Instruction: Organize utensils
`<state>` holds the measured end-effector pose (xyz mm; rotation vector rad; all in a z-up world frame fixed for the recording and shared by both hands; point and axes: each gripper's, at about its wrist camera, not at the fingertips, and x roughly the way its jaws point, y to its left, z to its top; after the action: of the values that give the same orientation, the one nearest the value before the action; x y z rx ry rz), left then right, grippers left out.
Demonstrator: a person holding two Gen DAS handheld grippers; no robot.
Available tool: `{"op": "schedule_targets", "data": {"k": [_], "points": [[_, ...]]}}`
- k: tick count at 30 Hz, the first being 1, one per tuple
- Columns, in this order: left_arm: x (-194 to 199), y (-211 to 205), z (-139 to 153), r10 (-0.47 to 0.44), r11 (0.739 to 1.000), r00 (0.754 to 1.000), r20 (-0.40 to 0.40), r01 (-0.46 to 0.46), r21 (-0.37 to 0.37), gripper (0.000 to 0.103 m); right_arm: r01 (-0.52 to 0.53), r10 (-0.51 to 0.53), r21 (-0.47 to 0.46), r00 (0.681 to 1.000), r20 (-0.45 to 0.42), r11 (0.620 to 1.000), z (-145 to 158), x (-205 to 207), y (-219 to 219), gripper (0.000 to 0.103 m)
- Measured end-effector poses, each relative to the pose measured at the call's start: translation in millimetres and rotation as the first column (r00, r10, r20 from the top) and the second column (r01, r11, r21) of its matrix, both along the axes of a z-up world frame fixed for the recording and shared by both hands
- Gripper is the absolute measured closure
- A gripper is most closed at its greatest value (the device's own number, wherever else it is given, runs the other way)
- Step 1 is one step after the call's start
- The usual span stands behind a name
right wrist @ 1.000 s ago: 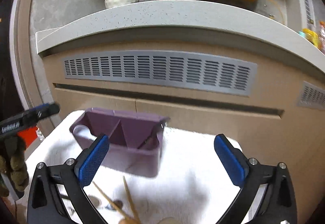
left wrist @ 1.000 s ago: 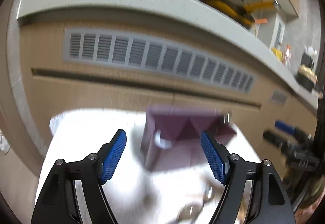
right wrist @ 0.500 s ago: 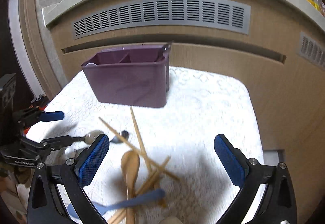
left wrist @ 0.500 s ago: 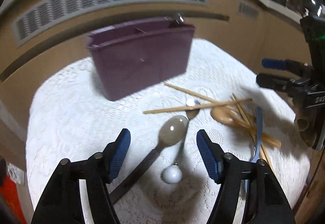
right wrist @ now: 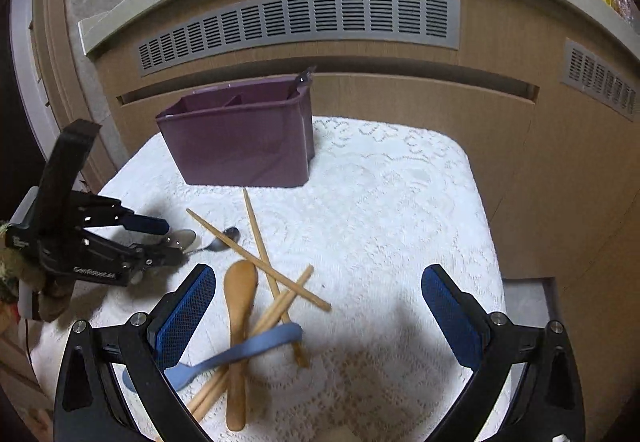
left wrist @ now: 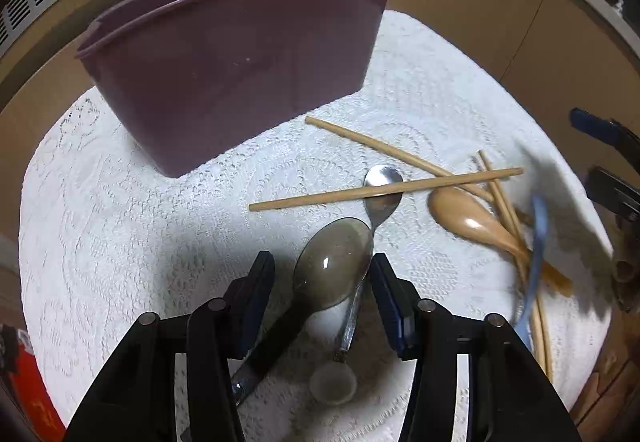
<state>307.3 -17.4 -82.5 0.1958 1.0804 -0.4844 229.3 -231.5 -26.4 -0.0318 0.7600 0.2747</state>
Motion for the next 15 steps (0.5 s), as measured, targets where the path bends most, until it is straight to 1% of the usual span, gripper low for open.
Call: {"op": "schedule_targets", "data": {"k": [2, 5, 6, 8, 10, 13, 14, 15], "points": [[1.0, -0.5, 0.5, 0.01, 1.0, 1.0, -0.008, -0.01, -0.006, 0.062, 0.005, -0.005, 0.005, 1.0, -0.005, 1.0, -1.7, -1.4, -2.2, 0.001], [0.8, 3.4, 0.9, 0.061, 0.997, 0.998, -0.03, -0.063, -0.055, 0.063, 0.01, -0.01, 0.006, 1.0, -0.014, 1.0, -4.2, -1.9, -3.9, 0.001], [-0.8, 4.8, 1.0, 0.074, 0.995, 0.997, -0.027, -0.075, -0.06, 0.064, 0.009, -0.009, 0.006, 1.0, -0.017, 1.0, -4.6, -1.1, -3.8, 0.001], [-7.0, 8.2, 3.4, 0.113, 0.991, 0.994, -0.005, -0.113, -0.073, 0.064, 0.005, -0.005, -0.002, 1.0, -0.02, 1.0, -4.4, -0.9, -0.4, 0.001], [-18.0, 16.5, 11.3, 0.166, 0.981, 0.985, 0.036, -0.162, -0.107, 0.064, -0.006, 0.005, -0.019, 1.0, -0.026, 1.0, -5.4, -1.2, 5.7, 0.001], [-40.3, 35.2, 33.7, 0.253, 0.957, 0.959, 0.131, -0.228, -0.179, 0.064, -0.044, 0.042, -0.046, 0.998, -0.042, 0.998, -9.6, -1.0, 18.8, 0.001], [-48.2, 42.3, 42.3, 0.284, 0.946, 0.945, 0.161, -0.25, -0.205, 0.064, -0.069, 0.066, -0.057, 0.997, -0.047, 0.996, -11.4, -1.2, 25.2, 0.006], [-56.9, 50.6, 51.0, 0.315, 0.933, 0.932, 0.181, -0.269, -0.24, 0.064, -0.102, 0.098, -0.073, 0.994, -0.058, 0.992, -13.9, -1.0, 33.4, 0.024]]}}
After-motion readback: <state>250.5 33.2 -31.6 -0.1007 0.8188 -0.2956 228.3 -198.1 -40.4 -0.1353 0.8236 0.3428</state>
